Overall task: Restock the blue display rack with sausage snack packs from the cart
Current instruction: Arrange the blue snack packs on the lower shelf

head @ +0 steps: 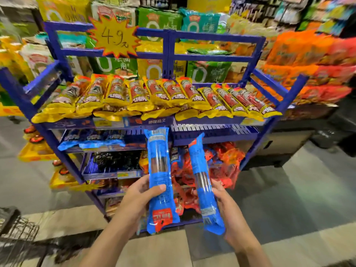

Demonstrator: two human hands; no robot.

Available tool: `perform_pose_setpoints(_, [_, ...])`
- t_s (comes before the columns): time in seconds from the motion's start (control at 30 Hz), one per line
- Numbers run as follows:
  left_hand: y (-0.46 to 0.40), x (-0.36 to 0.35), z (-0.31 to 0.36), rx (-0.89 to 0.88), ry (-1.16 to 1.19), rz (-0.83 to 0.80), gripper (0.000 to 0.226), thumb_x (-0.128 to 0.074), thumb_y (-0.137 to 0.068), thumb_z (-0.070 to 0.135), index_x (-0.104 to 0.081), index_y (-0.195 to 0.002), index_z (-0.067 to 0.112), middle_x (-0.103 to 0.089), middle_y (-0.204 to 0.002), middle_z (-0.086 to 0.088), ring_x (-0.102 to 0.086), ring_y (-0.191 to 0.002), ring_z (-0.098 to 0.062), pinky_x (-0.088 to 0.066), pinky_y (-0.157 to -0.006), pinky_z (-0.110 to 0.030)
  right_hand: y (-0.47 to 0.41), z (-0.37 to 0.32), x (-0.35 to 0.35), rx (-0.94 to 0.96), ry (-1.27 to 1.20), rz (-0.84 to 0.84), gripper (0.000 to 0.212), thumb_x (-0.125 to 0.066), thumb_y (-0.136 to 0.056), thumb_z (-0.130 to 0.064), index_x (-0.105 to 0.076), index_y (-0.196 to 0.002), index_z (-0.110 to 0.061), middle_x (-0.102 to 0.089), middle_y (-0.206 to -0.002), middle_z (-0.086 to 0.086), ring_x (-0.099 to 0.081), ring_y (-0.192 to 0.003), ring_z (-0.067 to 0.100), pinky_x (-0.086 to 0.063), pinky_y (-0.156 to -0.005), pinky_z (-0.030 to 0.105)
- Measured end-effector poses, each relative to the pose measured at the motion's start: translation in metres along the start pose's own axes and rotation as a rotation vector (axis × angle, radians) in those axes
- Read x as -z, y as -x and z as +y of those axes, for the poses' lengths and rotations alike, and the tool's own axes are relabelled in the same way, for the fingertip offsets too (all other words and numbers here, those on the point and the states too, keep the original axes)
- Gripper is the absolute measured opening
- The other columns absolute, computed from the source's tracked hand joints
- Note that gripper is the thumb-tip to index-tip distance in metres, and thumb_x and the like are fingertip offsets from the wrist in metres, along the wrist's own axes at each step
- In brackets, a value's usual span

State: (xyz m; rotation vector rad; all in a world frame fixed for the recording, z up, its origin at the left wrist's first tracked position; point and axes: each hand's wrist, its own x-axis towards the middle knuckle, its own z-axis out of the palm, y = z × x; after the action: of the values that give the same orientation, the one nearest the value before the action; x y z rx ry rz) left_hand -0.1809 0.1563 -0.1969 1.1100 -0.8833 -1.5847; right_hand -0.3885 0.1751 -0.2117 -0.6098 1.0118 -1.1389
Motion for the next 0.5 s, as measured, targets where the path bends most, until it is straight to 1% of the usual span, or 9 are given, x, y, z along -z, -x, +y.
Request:
perform_pose_setpoints(0.07, [0.0, 0.0, 0.0, 0.004, -0.002, 0.002, 0.037, -0.069, -0.062, 0.014, -0.067, -0.099, 0.012, -0.073, -0.089, -0.005, -0.07, -0.076, -0.018, -0.056, -0.061, -0.028, -0.002, 0.001, 0.003, 0.015, 0.058, 0.016, 0.048, -0.071, -0.067, -0.031, -0.064, -0.113, -0.019, -0.069, -0.092, 0.01, -0.059, -0.078, 0.026, -0.046, -0.069, 0.036])
perform_pose_setpoints(0.1, [0.001, 0.0, 0.0, 0.003, -0.005, 0.007, 0.038, -0.07, -0.062, 0.013, -0.067, -0.1, 0.012, -0.073, -0.089, -0.004, -0.07, -0.077, -0.019, -0.056, -0.061, -0.028, -0.003, 0.002, 0.004, 0.023, 0.083, 0.01, 0.05, -0.074, -0.064, -0.033, -0.065, -0.111, -0.017, -0.069, -0.09, 0.008, -0.061, -0.079, 0.026, -0.049, -0.069, 0.035])
perform_pose_setpoints(0.2, [0.008, 0.005, -0.001, 0.003, 0.012, 0.069, 0.038, -0.076, -0.061, 0.001, -0.066, -0.098, 0.008, -0.073, -0.083, -0.004, -0.069, -0.073, -0.018, -0.056, -0.059, -0.026, -0.007, 0.002, -0.001, 0.02, 0.14, -0.065, 0.054, -0.089, -0.044, -0.046, -0.074, -0.088, -0.019, -0.067, -0.081, 0.01, -0.063, -0.071, 0.023, -0.054, -0.064, 0.033])
perform_pose_setpoints(0.23, [0.011, 0.009, -0.002, 0.005, 0.019, 0.098, 0.035, -0.074, -0.064, 0.0, -0.066, -0.097, 0.007, -0.073, -0.081, -0.004, -0.07, -0.07, -0.017, -0.056, -0.057, -0.026, -0.009, 0.003, -0.005, 0.008, 0.162, -0.078, 0.053, -0.089, -0.046, -0.046, -0.073, -0.089, -0.019, -0.067, -0.082, 0.011, -0.063, -0.07, 0.024, -0.054, -0.064, 0.035])
perform_pose_setpoints(0.3, [0.018, 0.019, -0.004, 0.006, 0.023, 0.154, 0.033, -0.071, -0.064, 0.005, -0.066, -0.097, 0.008, -0.073, -0.082, -0.005, -0.07, -0.07, -0.016, -0.056, -0.058, -0.026, -0.016, 0.008, -0.011, -0.022, 0.196, -0.065, 0.052, -0.082, -0.06, -0.034, -0.067, -0.106, -0.015, -0.068, -0.09, 0.009, -0.065, -0.072, 0.022, -0.056, -0.06, 0.037])
perform_pose_setpoints(0.33, [0.022, 0.025, -0.005, 0.007, 0.021, 0.17, 0.036, -0.071, -0.063, 0.01, -0.066, -0.099, 0.008, -0.073, -0.086, -0.008, -0.07, -0.074, -0.018, -0.058, -0.062, -0.028, -0.019, 0.011, -0.016, -0.035, 0.213, -0.054, 0.055, -0.078, -0.064, -0.028, -0.062, -0.114, -0.014, -0.07, -0.095, 0.007, -0.067, -0.073, 0.019, -0.055, -0.058, 0.034])
perform_pose_setpoints(0.4, [0.031, 0.038, -0.006, 0.017, 0.013, 0.174, 0.041, -0.072, -0.065, 0.01, -0.065, -0.105, 0.007, -0.071, -0.096, -0.013, -0.068, -0.082, -0.024, -0.059, -0.071, -0.034, -0.026, 0.018, -0.029, -0.052, 0.259, -0.05, 0.058, -0.077, -0.067, -0.025, -0.057, -0.12, -0.015, -0.071, -0.101, 0.006, -0.069, -0.076, 0.015, -0.053, -0.061, 0.028])
perform_pose_setpoints(0.43, [0.035, 0.044, -0.006, 0.021, 0.018, 0.178, 0.038, -0.073, -0.069, 0.006, -0.065, -0.107, 0.006, -0.07, -0.097, -0.015, -0.067, -0.082, -0.025, -0.059, -0.071, -0.034, -0.03, 0.021, -0.038, -0.058, 0.274, -0.044, 0.054, -0.078, -0.07, -0.023, -0.058, -0.119, -0.017, -0.072, -0.1, 0.004, -0.069, -0.077, 0.015, -0.053, -0.062, 0.027])
perform_pose_setpoints(0.5, [0.04, 0.056, -0.003, 0.025, 0.028, 0.208, 0.026, -0.066, -0.08, 0.0, -0.064, -0.106, 0.005, -0.069, -0.092, -0.015, -0.067, -0.077, -0.023, -0.059, -0.065, -0.03, -0.043, 0.025, -0.059, -0.062, 0.287, -0.019, 0.031, -0.069, -0.082, -0.014, -0.061, -0.111, -0.017, -0.072, -0.092, 0.001, -0.068, -0.073, 0.013, -0.053, -0.063, 0.027])
